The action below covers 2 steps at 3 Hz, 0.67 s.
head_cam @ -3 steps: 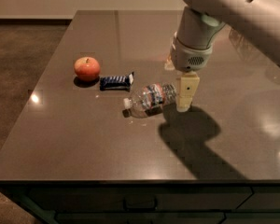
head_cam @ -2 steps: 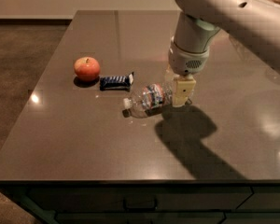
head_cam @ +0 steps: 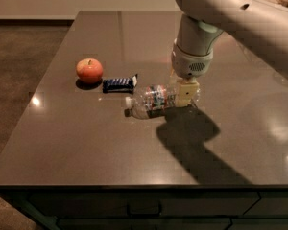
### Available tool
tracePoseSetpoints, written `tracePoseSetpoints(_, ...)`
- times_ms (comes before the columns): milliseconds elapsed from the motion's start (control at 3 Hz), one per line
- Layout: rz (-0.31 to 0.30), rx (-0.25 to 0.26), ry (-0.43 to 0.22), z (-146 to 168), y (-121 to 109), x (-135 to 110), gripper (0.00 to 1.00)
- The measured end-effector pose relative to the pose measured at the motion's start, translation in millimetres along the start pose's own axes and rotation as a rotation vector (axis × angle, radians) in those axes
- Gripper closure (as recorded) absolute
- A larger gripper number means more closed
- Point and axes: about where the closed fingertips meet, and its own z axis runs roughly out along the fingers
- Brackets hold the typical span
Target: Pick water bottle
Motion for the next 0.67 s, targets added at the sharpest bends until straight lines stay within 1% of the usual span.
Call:
tracePoseSetpoints(333,0.0,0.0,0.0,-2.1,-0.2,-0.2,1.0)
tracePoseSetpoints(667,0.0,0.006,-0.01,-7.7,-0.7,-1.0,1.0)
